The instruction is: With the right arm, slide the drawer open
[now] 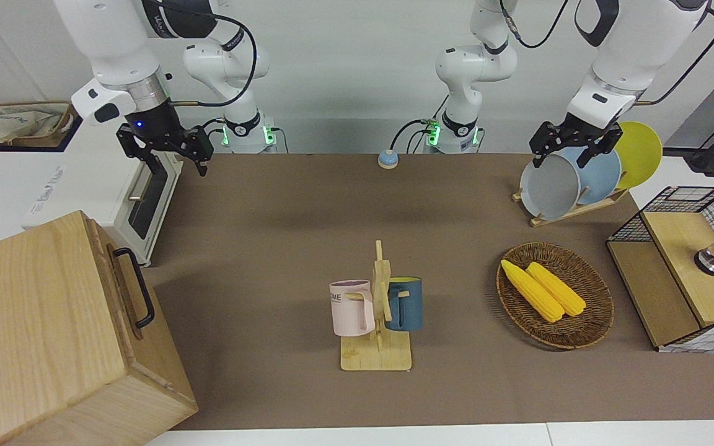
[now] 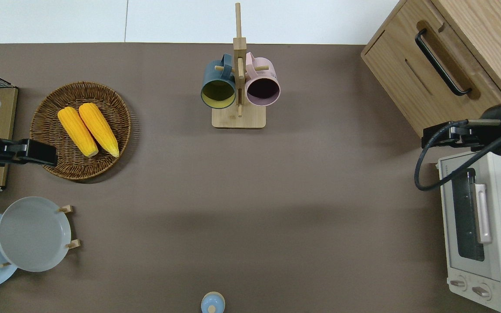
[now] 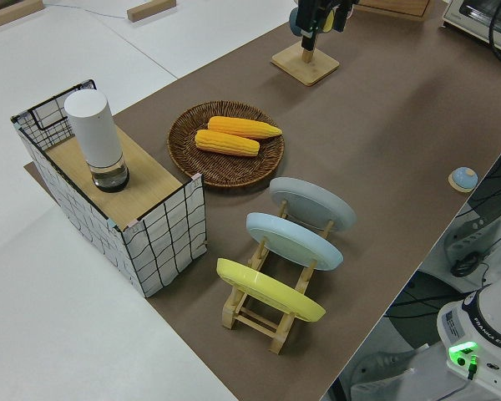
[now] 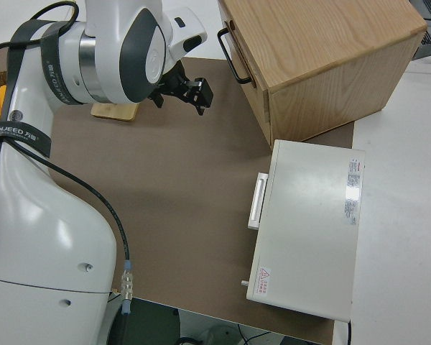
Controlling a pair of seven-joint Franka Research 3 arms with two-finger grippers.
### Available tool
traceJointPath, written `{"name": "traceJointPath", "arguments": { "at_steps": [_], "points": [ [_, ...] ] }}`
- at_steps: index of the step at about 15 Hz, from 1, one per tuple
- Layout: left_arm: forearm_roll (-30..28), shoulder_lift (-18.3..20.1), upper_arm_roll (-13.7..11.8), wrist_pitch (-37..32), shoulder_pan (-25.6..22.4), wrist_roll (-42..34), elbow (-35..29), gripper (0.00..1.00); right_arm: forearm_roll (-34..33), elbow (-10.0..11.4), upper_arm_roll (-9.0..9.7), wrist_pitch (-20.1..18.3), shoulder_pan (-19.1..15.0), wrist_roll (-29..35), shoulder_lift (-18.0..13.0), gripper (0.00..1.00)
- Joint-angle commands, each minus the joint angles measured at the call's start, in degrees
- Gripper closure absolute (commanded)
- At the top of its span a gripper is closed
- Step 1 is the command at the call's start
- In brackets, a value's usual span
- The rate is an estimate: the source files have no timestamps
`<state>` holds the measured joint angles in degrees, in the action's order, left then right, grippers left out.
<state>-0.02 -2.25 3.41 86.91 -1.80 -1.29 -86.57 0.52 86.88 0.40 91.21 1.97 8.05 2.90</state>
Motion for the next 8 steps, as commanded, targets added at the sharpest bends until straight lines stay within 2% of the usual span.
{"name": "traceJointPath", "arguments": {
  "at_steps": [1,8],
  "points": [
    [0.98,-0.65,0.37,-1.13,-0.22,-0.56,1.49,0.01,-1.05,-1.27,-0.05,-0.77,0.14,-1.29,0.97,0.013],
    [0.98,-0.65,0.37,-1.13,-0.22,-0.56,1.49,0.01,-1.05,-1.36,-0.05,-0.68,0.23,-0.85,1.41,0.015]
  ]
}}
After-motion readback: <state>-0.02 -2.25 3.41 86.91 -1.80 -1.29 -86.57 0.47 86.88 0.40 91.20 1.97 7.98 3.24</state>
